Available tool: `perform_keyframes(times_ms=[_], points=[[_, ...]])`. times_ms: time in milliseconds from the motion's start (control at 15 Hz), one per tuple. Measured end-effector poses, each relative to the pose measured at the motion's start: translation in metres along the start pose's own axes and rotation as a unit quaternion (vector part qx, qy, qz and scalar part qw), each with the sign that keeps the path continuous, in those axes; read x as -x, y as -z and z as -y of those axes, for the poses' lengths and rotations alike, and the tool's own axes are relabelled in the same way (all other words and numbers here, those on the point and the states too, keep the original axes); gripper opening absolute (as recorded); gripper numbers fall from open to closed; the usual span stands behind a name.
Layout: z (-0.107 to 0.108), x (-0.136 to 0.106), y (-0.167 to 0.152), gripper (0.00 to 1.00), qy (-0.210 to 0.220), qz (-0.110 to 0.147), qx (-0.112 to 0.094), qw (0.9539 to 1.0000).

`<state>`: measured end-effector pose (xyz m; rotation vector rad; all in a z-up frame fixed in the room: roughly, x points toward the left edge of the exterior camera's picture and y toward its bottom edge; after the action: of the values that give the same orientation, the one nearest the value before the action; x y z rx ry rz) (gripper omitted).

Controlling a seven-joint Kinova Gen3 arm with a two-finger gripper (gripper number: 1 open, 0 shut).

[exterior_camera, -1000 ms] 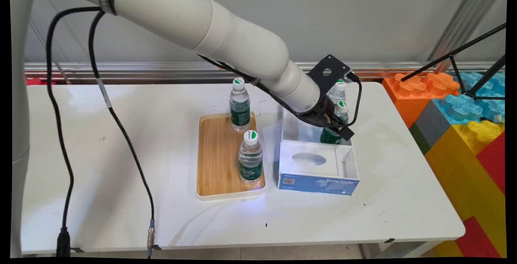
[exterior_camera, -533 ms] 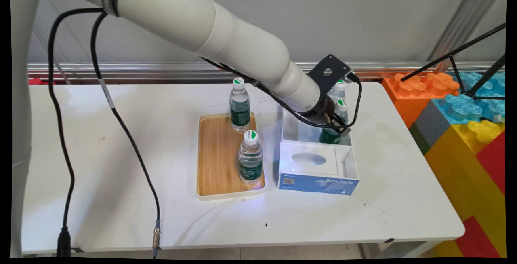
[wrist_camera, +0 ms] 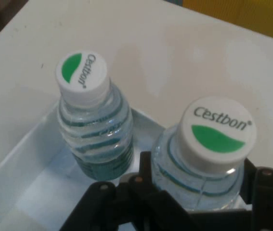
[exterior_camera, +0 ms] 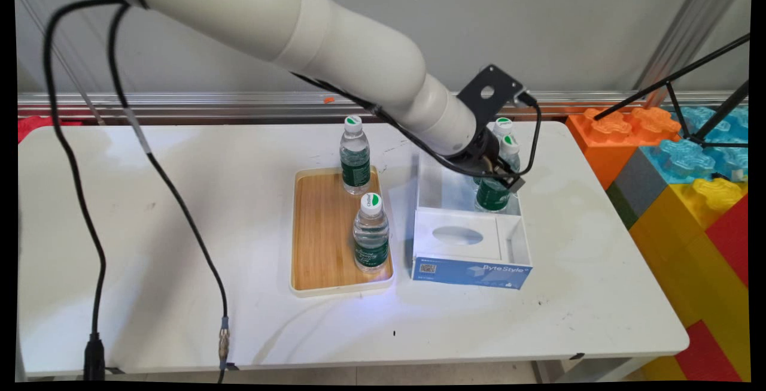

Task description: Place the picked object on the tray

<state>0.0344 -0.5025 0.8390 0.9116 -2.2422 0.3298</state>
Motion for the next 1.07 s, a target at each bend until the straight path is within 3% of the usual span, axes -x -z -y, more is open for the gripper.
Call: perform_keyframes(times_ms=[267, 600, 1067], points=[[-0.004, -0.014, 0.034, 0.00, 0.015, -0.008, 0.005, 0.9998], [0.000, -0.037, 0.103, 0.00, 0.019, -0.022, 0.012, 0.9995], [0.032, -0.041, 0.196, 0.00, -0.001, -0.013, 0.007, 0.9999]])
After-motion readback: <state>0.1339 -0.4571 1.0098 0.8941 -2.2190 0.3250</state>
